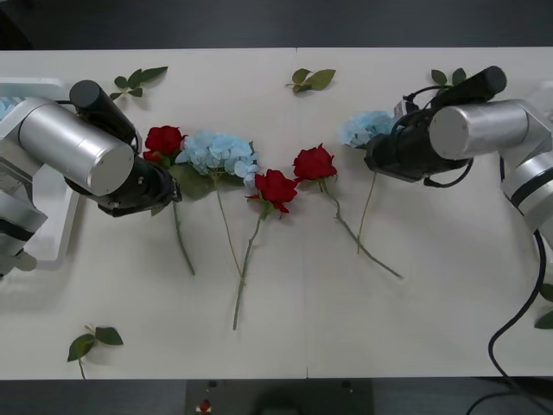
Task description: Put the red flowers into the right box and the blue flowers into the left box
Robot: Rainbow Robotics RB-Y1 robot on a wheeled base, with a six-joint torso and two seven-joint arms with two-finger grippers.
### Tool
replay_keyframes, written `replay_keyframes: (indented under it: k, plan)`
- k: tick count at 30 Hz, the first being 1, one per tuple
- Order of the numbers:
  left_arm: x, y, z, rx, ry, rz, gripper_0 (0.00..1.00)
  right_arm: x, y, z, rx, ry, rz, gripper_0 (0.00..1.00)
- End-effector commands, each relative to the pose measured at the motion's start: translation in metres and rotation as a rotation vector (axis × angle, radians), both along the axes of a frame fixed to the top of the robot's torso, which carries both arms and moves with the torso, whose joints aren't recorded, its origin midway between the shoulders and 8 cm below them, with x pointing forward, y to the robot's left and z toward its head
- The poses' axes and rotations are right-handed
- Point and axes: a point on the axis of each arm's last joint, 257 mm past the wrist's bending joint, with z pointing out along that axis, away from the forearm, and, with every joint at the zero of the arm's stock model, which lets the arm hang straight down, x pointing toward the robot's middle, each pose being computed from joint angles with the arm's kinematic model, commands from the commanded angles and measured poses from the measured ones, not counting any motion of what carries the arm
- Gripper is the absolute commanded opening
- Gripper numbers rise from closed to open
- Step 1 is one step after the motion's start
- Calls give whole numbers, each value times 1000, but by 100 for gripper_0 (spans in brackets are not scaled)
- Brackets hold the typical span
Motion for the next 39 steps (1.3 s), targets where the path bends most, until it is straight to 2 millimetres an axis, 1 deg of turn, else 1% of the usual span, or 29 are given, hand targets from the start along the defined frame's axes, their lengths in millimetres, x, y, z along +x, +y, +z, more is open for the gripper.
replay_keyframes:
  k: [1, 2, 3, 4, 9, 10, 11, 15, 18, 22, 26, 28, 31, 33, 34, 36, 38, 39]
  plan:
    - [17, -14, 23, -21, -59, -11, 100, 13, -26, 53, 36, -85, 46, 0]
    - [17, -15, 23, -23, -59, -10, 100, 13, -26, 58, 52, -92, 53, 0]
    - [17, -17, 23, -27, -59, -11, 100, 12, -28, 69, 91, -106, 71, 0]
    - [17, -18, 22, -28, -59, -13, 100, 12, -30, 74, 102, -113, 79, 0]
    - [18, -21, 23, -34, -61, -21, 100, 1, -28, 113, 184, -185, 215, 0]
    - [18, -21, 23, -36, -62, -23, 100, 0, -26, 117, 191, -196, 231, 0]
    - [18, -22, 24, -35, -67, -31, 100, -2, -24, 125, 204, -220, 263, 0]
    - [21, -25, 31, 0, -90, -121, 100, -12, -9, 146, 269, -299, 371, 0]
    - [22, -25, 39, 19, -108, -182, 100, -21, 3, 157, 324, -356, 438, 0]
    - [22, -27, 52, -15, -118, -264, 100, -32, 17, 173, 367, -450, 531, 0]
    - [18, -24, 63, -44, -128, -370, 100, -51, 41, 194, 437, -532, 619, 0]
    - [15, -24, 66, -55, -132, -411, 100, -60, 49, 199, 465, -549, 644, 0]
    - [10, -29, 78, -81, -157, -525, 100, -77, 67, 212, 505, -599, 696, 0]
    - [3, -36, 85, -131, -174, -589, 100, -89, 83, 221, 533, -628, 727, 0]
    - [0, -40, 87, -150, -178, -606, 100, -92, 88, 223, 543, -633, 731, 0]
    - [-10, -50, 95, -216, -197, -675, 100, -101, 111, 235, 586, -670, 744, 0]
    - [-20, -57, 100, -258, -209, -735, 100, -107, 130, 246, 623, -703, 741, 0]
    - [-23, -58, 101, -268, -210, -751, 100, -108, 135, 248, 634, -712, 738, 0]
